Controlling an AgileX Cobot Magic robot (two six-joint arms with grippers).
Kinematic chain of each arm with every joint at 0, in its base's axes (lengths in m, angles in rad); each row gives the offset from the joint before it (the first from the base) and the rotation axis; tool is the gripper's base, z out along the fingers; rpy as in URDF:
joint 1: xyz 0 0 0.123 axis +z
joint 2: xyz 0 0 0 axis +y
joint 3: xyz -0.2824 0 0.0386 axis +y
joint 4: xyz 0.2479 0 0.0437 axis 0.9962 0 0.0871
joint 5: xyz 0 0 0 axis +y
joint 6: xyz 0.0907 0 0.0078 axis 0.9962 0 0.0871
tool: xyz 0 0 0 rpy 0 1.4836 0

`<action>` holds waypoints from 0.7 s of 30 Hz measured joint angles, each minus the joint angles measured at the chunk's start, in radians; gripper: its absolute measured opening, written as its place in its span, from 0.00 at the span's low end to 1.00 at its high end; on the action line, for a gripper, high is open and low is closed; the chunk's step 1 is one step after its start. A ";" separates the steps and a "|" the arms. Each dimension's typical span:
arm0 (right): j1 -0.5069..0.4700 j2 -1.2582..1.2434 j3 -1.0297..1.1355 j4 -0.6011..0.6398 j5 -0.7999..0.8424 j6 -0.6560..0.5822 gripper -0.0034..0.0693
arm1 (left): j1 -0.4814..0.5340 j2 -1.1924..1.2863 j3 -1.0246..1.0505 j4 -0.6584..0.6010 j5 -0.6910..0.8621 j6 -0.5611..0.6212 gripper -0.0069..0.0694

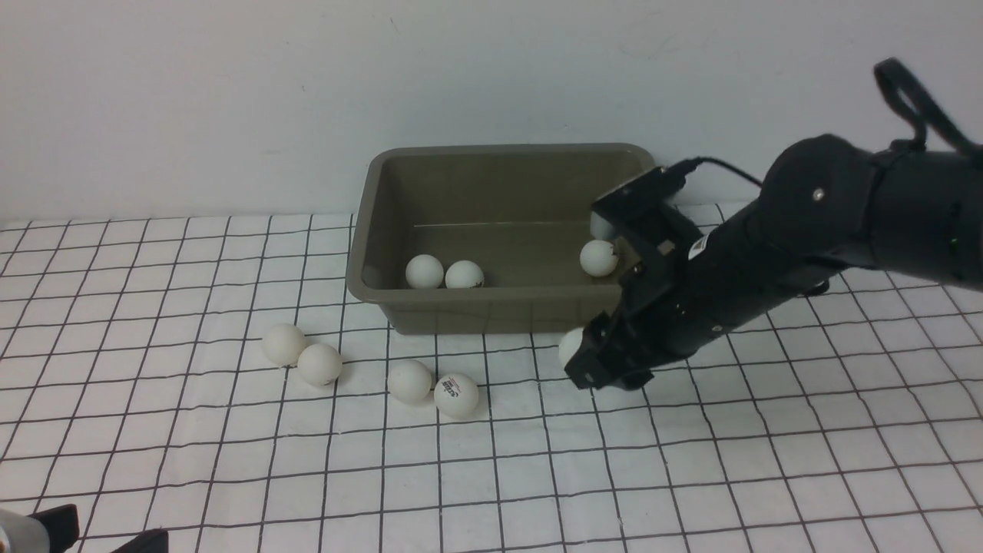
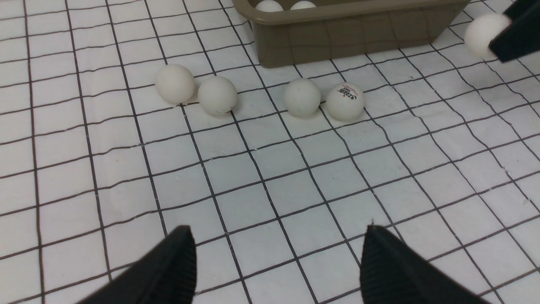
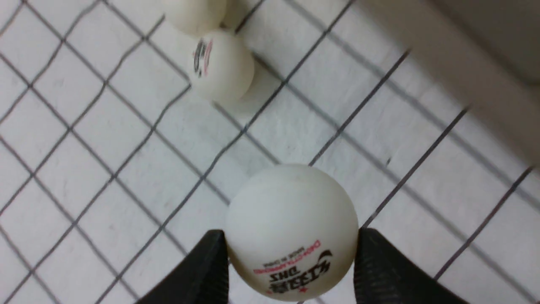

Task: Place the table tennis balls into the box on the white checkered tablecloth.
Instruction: 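Release the ping pong ball into the bin and lift the gripper away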

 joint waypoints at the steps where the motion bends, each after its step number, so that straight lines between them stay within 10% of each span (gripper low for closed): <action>1: 0.000 -0.020 -0.004 -0.003 -0.041 -0.002 0.53 | 0.000 0.000 0.000 0.000 0.000 0.000 0.71; 21: -0.042 0.376 -0.493 0.028 -0.053 -0.122 0.63 | 0.000 0.000 0.000 0.000 0.000 0.000 0.71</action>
